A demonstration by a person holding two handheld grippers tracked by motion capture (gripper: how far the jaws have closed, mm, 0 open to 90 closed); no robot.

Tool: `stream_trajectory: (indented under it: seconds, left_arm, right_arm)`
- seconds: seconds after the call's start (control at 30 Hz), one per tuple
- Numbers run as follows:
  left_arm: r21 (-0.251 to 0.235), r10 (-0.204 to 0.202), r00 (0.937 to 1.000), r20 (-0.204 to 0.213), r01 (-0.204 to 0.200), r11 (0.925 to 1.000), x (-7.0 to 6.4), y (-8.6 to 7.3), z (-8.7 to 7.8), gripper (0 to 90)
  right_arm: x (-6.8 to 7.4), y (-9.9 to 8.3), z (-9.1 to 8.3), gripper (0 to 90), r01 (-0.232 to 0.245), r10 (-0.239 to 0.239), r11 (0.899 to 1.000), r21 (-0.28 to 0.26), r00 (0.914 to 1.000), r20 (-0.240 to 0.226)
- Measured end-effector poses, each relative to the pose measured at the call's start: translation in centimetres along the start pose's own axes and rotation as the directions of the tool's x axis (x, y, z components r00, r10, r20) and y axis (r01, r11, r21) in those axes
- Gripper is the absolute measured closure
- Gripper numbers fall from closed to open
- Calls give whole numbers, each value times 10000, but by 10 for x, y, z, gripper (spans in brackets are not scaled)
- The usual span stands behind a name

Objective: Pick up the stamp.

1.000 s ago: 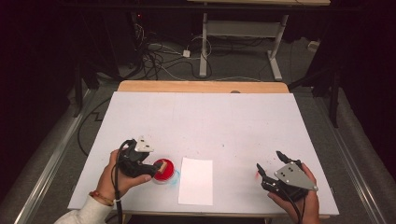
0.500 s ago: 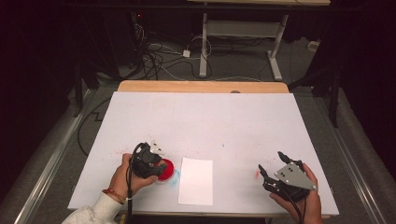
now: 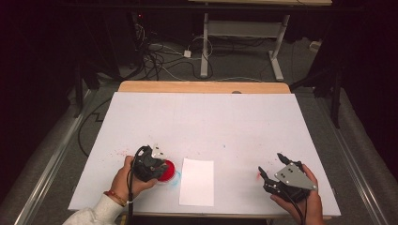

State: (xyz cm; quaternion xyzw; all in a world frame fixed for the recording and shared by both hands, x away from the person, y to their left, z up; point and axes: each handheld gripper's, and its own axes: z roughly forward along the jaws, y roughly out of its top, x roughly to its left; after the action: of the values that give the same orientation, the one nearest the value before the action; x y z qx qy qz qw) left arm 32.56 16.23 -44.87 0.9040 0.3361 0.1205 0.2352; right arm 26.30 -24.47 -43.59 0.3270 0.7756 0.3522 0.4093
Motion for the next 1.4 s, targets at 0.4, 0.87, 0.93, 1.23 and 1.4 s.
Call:
stream_trajectory:
  seconds: [0.4,0.87,0.93,1.23,1.4]
  left_arm:
    - [218,141,9998,114,-144,9997,4,-3,2,734]
    - [-51,270,9992,310,-268,9996,4,-3,-1,734]
    - [6,366,9989,304,-366,9993,4,-3,-2,735]
    - [-1081,180,9994,280,-149,9940,10,-4,-34,736]
    - [-1580,199,9995,240,-159,9873,12,-6,-52,736]
  right_arm:
    - [0,0,0,293,12,-13,10000,-43,9997,-257]
    - [1,0,1,291,15,-15,10000,14,9995,-320]
    - [1,0,1,291,8,-7,10000,9,9995,-315]
    - [0,0,0,291,-36,35,10000,-15,9995,-311]
    - [0,1,0,291,-104,102,9999,-64,9995,-310]
